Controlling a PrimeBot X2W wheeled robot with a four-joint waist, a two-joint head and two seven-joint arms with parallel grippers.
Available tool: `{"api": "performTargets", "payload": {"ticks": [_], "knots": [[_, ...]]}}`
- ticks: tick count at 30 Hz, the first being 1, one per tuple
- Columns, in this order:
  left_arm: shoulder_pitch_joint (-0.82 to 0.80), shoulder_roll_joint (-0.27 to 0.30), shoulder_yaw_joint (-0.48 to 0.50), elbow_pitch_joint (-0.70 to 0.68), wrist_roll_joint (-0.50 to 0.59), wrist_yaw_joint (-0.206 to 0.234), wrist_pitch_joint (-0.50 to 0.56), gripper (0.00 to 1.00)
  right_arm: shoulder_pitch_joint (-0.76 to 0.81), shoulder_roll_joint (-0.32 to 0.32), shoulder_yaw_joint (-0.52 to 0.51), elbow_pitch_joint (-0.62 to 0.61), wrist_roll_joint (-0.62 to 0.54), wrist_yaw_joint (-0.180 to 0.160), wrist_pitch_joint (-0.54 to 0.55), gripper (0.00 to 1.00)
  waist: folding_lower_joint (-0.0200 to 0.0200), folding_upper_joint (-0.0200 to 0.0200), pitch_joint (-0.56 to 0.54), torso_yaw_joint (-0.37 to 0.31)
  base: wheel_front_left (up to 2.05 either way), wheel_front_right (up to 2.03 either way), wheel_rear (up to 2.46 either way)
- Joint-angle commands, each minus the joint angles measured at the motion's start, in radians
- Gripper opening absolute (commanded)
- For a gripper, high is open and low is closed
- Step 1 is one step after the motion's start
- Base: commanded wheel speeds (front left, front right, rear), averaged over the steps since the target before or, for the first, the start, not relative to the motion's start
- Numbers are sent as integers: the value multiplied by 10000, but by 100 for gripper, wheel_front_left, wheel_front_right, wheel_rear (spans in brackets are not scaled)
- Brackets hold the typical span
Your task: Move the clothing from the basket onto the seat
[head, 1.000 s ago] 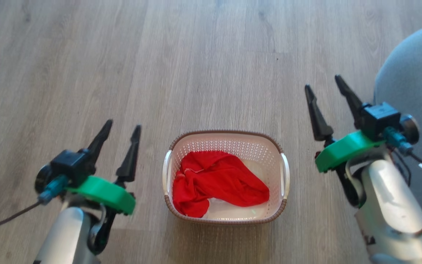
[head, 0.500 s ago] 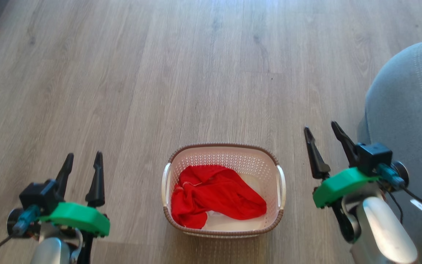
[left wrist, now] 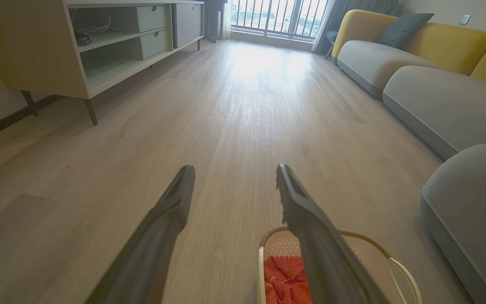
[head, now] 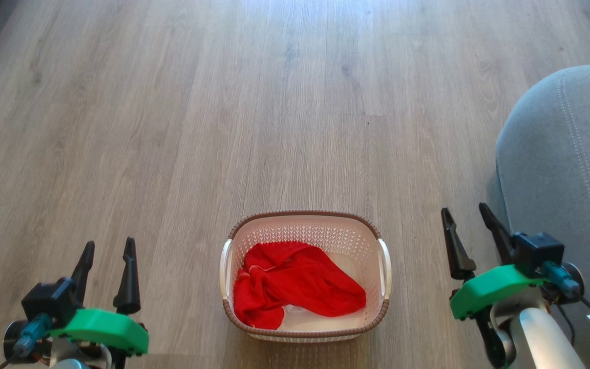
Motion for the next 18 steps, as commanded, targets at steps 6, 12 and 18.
{"api": "performTargets", "payload": {"ticks": [6,12,18], "knots": [[-260,9,312,-471,125,-12,-53,100,-219,59,95,-523,135,-4,-106,100,1,-1,39,-17,0,0,0],[-283,-1,101,-444,113,-12,-53,100,-296,59,194,-544,218,-4,-106,100,1,-1,126,-38,0,0,0],[-372,14,-194,-335,43,-12,-53,100,-520,60,297,-674,289,-4,-106,100,1,-1,651,-184,0,0,0]]}}
